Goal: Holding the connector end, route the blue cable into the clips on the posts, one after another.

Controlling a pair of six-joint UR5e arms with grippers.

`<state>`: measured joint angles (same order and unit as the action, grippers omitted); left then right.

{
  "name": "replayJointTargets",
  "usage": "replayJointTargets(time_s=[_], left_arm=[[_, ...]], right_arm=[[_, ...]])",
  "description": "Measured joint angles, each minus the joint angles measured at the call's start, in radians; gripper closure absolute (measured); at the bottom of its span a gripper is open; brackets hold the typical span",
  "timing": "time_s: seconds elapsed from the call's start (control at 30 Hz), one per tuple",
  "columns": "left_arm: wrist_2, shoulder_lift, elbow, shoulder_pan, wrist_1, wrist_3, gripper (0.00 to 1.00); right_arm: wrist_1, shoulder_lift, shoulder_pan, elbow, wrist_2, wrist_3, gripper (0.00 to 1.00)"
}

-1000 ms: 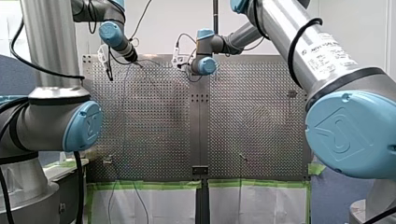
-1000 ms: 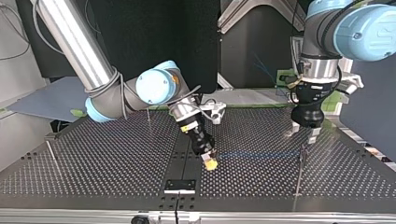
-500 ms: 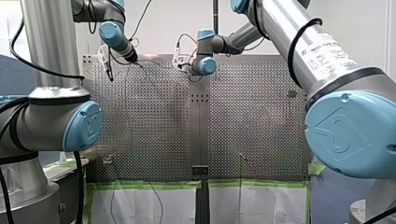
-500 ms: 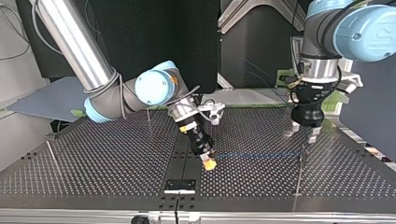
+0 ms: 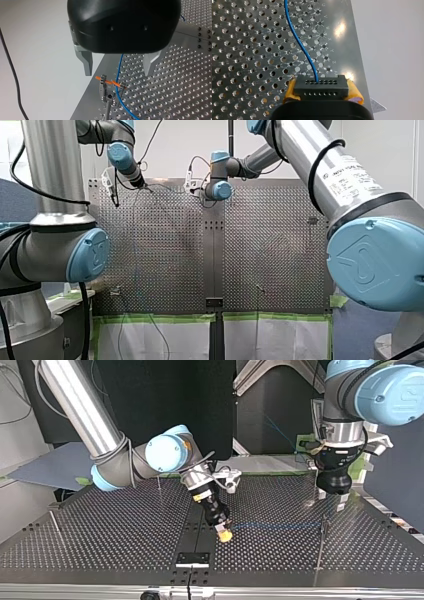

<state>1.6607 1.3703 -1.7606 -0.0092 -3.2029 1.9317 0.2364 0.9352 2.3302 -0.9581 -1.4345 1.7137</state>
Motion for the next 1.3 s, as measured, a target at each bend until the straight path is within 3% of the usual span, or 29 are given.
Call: replayJointTargets(time_s=[0.23,0.5,0.73,0.97,1.3], left_arm=[[-0.006,0.0,0.0,-0.006,0.02,-0.026,0.0],[-0.051,0.002,0.0,-0.016,0.067,-0.078,0.0],[-0.101,0.059,0.0,-0.031,0.088,-0.142,0.0],[-0.106,0.117,0.001,-0.038,0.117,-0.218,0.0],[-0.107,0.123,0.024,-0.046,0.148,-0.308,0.0]], right_arm=[[0.0,0.0,0.002,0.0,0.0,0.0,1.0],[-0.009,0.0,0.002,0.0,-0.001,-0.001,1.0],[-0.014,0.0,0.003,0.0,-0.001,0.0,1.0],[-0.016,0.0,0.004,0.0,-0.004,-0.003,1.0],[-0.014,-0.001,0.004,0.0,-0.006,-0.007,1.0]])
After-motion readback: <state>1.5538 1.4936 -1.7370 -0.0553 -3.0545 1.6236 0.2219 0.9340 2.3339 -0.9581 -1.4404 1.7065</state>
